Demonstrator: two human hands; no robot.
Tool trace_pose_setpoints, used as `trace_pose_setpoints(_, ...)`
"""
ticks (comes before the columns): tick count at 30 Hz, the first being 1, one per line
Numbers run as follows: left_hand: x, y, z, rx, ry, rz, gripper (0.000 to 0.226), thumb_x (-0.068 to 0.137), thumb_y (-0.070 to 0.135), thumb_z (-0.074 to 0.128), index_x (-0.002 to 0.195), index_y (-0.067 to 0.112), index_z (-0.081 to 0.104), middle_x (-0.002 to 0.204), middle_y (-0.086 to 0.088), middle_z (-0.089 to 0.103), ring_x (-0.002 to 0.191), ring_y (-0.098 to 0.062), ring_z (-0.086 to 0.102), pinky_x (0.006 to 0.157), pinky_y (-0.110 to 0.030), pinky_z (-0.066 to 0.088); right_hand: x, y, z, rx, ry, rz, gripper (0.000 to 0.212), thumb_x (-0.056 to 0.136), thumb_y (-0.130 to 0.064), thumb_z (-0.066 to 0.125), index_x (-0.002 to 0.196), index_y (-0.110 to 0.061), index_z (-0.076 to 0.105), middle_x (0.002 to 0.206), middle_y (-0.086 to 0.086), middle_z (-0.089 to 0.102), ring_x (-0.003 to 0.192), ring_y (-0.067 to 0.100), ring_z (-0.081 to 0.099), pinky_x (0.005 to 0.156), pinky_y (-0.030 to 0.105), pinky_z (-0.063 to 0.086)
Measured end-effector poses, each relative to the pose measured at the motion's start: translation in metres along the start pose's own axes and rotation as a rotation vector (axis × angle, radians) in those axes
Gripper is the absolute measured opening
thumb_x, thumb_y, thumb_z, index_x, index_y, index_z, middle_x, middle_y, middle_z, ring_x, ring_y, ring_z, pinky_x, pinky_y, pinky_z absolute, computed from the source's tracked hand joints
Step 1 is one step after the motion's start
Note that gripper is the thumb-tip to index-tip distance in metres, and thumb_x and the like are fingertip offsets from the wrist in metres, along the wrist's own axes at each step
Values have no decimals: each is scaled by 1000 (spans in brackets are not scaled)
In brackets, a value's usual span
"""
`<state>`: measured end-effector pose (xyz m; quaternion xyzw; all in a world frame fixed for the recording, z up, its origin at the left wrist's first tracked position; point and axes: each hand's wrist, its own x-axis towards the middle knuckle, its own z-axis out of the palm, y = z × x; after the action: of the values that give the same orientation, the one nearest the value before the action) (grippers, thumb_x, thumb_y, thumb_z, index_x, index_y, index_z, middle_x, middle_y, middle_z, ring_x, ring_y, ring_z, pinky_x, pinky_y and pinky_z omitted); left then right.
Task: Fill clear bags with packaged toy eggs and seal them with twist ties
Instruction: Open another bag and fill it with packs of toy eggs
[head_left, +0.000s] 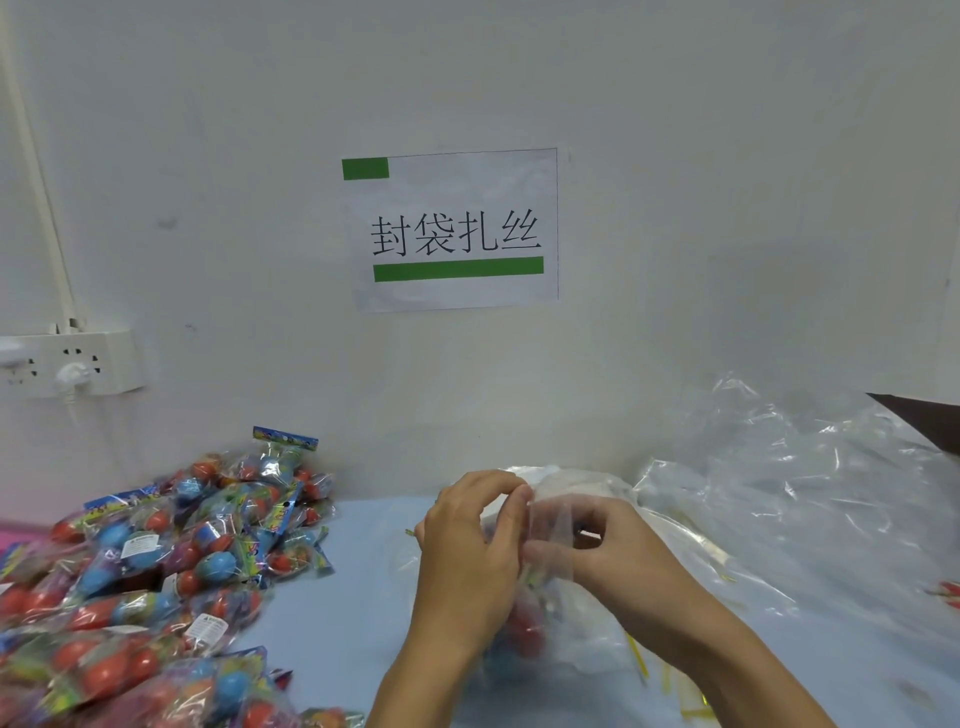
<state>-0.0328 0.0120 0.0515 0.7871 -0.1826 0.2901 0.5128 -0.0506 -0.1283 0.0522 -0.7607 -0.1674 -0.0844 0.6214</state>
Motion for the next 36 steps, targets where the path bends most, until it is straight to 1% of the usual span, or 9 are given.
trace_pose_setpoints(6,0,-2,4,-120,-91,30,19,94,7,63,83,18,74,101,17,71,105,-2,62,93,-27,50,-4,-1,-3,-151,-89,28,26,93,-10,64,86,-28,81,75,7,75,70,14,66,68,31,53)
trace_pose_setpoints(11,2,2,0,-131,-45,-10,17,97,15,61,89,20,75,90,21,71,92,3,64,80,-3,40,-4,3,1,-273,-169,81,20,104,-31,54,106,-32,73,79,-20,73,75,-4,66,73,9,45)
trace_pose_setpoints(13,2,0,-1,-115,-50,-18,18,97,16,61,84,21,73,84,18,70,79,-5,65,79,-6,41,-4,4,-1,-250,-157,103,23,98,-43,59,118,-36,67,97,-14,77,93,0,70,86,16,53)
trace_pose_setpoints(16,2,-3,-2,-96,-80,-45,19,99,21,59,84,25,70,85,16,69,72,-15,64,80,-29,52,-4,4,-7,-178,-108,99,37,88,-37,71,124,-30,66,109,-5,76,104,8,70,100,33,53)
trace_pose_setpoints(19,2,0,0,-83,-67,35,18,98,14,60,85,19,72,85,15,70,85,-4,65,78,-10,45,-5,0,-9,-163,-182,33,17,89,-19,71,105,-23,77,99,-3,77,95,9,72,90,24,53)
trace_pose_setpoints(24,-1,0,6,-199,-172,89,23,97,5,59,85,19,73,92,12,72,91,-4,66,77,-18,51,-5,-9,0,-256,-269,79,37,92,-9,56,70,-34,71,65,-22,67,63,-8,59,63,4,41)
trace_pose_setpoints(28,-1,0,5,-266,-241,-20,26,99,10,58,85,24,75,87,9,71,80,-11,67,69,-35,59,-2,-4,8,-416,-211,60,34,101,-12,52,79,-37,62,65,-35,64,68,-11,63,65,8,48)
trace_pose_setpoints(33,3,-4,-2,-187,-69,-8,21,100,18,58,86,21,72,85,9,72,86,-13,68,75,-45,58,-2,1,5,-315,-55,-74,24,103,-31,52,108,-45,72,94,-1,77,92,27,72,87,41,57)
trace_pose_setpoints(36,4,-4,-4,-166,-44,-22,24,101,20,55,83,23,70,81,8,71,80,-17,69,71,-41,56,-2,-1,-1,-200,-105,-126,17,98,-35,62,107,-43,75,98,-7,78,93,18,74,79,23,57)
